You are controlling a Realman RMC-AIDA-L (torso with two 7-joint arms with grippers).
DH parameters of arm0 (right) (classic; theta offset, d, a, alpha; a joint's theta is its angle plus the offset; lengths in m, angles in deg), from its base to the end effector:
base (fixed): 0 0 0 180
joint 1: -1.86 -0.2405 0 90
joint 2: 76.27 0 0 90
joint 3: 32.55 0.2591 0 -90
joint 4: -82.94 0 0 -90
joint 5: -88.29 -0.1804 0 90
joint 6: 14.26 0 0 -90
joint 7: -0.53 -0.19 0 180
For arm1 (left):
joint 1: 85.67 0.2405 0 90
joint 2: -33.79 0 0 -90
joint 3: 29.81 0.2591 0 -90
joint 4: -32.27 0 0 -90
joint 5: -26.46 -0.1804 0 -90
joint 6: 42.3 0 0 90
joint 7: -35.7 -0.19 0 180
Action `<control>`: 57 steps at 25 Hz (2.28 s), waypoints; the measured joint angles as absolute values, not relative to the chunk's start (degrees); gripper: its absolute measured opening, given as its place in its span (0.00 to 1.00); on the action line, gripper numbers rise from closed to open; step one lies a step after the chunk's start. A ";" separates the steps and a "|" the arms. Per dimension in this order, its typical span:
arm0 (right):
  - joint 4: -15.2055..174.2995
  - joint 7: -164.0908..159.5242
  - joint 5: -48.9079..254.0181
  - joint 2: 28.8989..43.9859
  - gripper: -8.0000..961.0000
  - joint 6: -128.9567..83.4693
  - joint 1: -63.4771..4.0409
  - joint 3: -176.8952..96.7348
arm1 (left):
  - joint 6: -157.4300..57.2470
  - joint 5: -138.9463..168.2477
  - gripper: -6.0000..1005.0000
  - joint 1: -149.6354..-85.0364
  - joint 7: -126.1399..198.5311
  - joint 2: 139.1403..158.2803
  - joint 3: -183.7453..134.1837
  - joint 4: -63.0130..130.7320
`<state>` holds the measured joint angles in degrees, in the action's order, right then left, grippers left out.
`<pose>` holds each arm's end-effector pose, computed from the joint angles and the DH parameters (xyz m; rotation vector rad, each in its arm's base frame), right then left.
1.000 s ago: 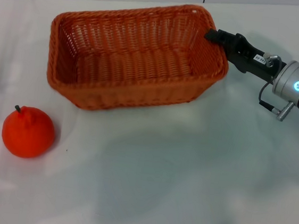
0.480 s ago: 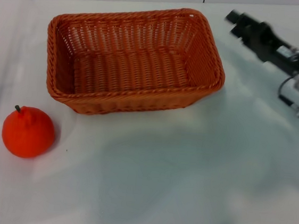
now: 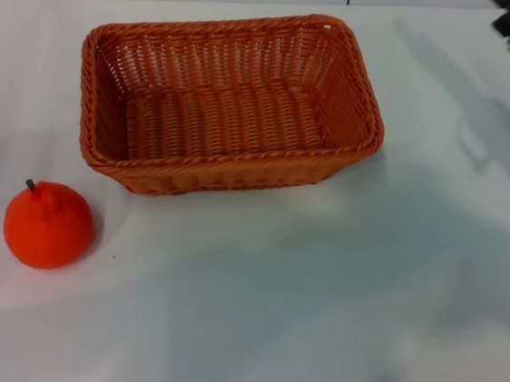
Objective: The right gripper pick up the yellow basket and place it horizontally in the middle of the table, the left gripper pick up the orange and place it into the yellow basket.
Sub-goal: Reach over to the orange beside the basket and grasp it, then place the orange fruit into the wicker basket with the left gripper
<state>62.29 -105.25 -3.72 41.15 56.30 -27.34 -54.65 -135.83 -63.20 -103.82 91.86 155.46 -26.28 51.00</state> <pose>0.2850 0.3889 0.0329 -1.3687 -1.4001 -0.6214 -0.3001 0.3012 0.0578 -1.6141 -0.6837 -1.2270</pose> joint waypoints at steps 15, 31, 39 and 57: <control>58.40 -105.40 -3.66 40.14 0.68 57.00 -27.69 -51.36 | -141.62 -83.33 0.67 -97.32 101.01 157.04 -19.15 69.48; 60.51 -105.94 -3.71 40.70 0.70 57.36 -27.65 -48.66 | -130.47 -89.51 0.85 -99.07 94.08 157.54 -14.06 65.60; 60.70 -105.99 -3.74 40.73 0.70 57.90 -27.11 -47.79 | -127.76 -90.35 0.79 -100.22 90.69 157.47 -13.36 63.73; 60.80 -106.04 -3.73 40.69 0.70 57.88 -26.80 -47.48 | -130.16 -84.48 0.31 -100.83 89.13 156.95 -22.99 63.45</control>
<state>60.80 -106.04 -3.73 40.69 57.88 -26.80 -47.48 -130.16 -84.48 -100.83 89.13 156.95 -22.99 63.45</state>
